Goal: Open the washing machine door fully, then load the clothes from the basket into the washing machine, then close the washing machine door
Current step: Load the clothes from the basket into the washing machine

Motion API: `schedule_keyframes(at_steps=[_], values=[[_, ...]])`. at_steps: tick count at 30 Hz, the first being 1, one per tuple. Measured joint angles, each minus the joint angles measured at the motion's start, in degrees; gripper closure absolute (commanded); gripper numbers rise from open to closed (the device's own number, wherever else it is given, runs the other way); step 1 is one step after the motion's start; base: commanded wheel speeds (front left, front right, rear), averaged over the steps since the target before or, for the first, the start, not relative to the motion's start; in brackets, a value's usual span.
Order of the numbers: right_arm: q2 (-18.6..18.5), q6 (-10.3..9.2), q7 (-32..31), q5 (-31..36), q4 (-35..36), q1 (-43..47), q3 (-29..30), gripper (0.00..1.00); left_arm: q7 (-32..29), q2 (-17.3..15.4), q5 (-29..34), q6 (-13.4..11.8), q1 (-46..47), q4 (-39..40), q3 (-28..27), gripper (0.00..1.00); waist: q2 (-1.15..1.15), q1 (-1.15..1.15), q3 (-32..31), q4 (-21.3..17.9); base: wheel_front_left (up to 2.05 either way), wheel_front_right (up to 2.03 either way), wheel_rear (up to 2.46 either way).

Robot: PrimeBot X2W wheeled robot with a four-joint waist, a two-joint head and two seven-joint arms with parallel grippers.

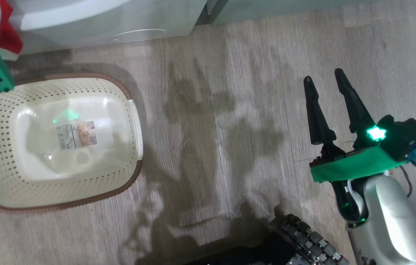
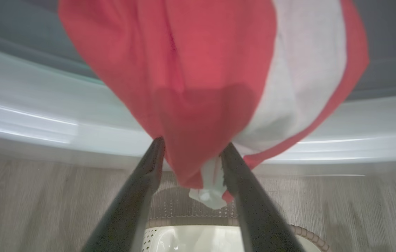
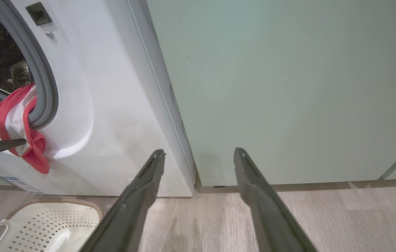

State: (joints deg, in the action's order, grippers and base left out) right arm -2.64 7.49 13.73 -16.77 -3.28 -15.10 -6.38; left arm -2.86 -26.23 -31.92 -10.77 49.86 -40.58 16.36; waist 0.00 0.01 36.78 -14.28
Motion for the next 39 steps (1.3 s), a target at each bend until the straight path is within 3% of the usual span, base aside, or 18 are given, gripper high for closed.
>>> schedule_keyframes(at_steps=[1,8,13,19,24,32,36,39], values=[[0.0,0.0,0.0,0.0,-0.1,0.0,-0.1,0.0,0.2,-0.1,0.2,0.1,0.6,-0.8,0.0,1.0,0.0,0.0,0.0,-0.1,0.0,0.0,0.0],[0.0,0.0,0.5,-0.4,-1.0,-0.1,0.5,0.0,-0.7,-0.1,0.2,2.4,1.5,-1.0,1.1,1.0,0.0,0.0,-0.7,0.4,0.0,0.0,0.0],[0.0,0.0,0.7,-0.8,-1.2,0.0,0.8,0.0,-4.3,-0.9,-1.7,2.5,-1.3,7.3,0.9,1.0,0.0,-0.01,-1.4,1.7,0.0,0.0,0.0],[0.0,0.0,0.7,-1.0,-1.2,0.0,0.7,0.0,-11.1,-7.0,-1.9,0.9,-5.5,24.8,0.4,1.0,0.0,-0.01,-1.5,2.9,0.0,0.0,0.0],[0.0,0.0,0.7,-2.1,-1.1,-0.5,-0.5,0.0,-20.6,-11.7,-3.9,0.5,-4.2,35.8,-0.6,1.0,0.0,-0.01,-0.3,2.3,0.0,0.0,0.0],[0.0,0.0,0.8,-5.5,-0.4,-3.0,-3.1,0.0,-35.9,-16.9,-7.0,0.5,8.5,33.7,-1.6,1.0,0.0,-0.01,2.6,-1.9,0.0,0.0,0.0],[0.0,0.0,0.8,-7.1,-0.2,-3.0,-4.2,0.0,-37.4,-19.1,-5.6,0.6,13.5,28.8,-1.7,1.0,0.0,0.0,4.4,-4.7,0.0,0.0,0.0],[0.0,0.0,0.8,-8.1,0.1,-3.1,-4.7,0.0,-36.3,-20.2,-3.0,2.1,17.4,26.3,-1.1,1.0,0.0,0.0,5.8,-6.8,0.0,0.0,0.0]])
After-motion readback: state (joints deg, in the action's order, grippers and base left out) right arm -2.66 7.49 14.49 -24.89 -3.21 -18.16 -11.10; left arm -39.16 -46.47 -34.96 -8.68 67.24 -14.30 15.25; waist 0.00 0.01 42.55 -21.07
